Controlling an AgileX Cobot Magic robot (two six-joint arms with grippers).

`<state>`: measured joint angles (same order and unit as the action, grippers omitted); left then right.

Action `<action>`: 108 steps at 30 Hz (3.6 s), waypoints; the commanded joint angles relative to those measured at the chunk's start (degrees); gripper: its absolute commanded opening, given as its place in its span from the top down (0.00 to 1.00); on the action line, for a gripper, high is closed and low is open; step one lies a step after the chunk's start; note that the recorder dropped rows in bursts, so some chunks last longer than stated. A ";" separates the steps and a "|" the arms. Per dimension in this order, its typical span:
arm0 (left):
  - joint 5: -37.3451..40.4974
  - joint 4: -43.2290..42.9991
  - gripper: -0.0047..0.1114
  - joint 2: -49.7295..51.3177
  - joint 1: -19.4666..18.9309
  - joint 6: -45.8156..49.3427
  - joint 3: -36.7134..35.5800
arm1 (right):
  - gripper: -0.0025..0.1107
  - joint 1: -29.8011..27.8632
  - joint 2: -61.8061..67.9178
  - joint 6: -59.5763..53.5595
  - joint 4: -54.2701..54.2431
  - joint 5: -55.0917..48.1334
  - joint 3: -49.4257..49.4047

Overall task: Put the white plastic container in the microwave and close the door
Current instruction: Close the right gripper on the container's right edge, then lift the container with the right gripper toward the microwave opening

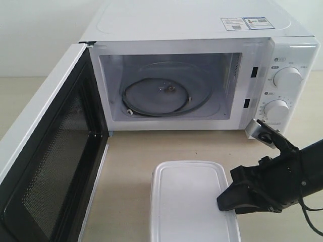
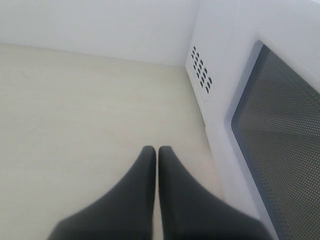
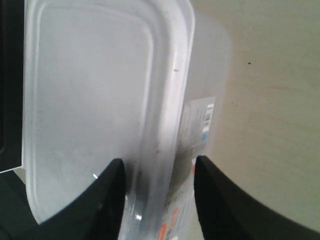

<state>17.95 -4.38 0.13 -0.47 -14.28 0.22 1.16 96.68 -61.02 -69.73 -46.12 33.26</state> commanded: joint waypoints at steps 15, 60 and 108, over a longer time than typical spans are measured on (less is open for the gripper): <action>-0.44 0.30 0.93 -0.13 0.39 -0.37 -0.22 | 0.64 0.08 0.00 -1.01 0.08 -1.54 -0.10; -0.44 0.30 0.93 -0.13 0.39 -0.37 -0.22 | 0.51 0.08 0.00 -7.07 -4.50 -1.57 -1.90; -0.44 0.30 0.93 -0.13 0.39 -0.37 -0.22 | 0.98 4.67 -1.94 -8.45 -10.07 1.76 -1.97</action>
<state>17.95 -4.38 0.13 -0.47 -14.28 0.22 5.71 96.36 -68.52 -78.03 -45.72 31.43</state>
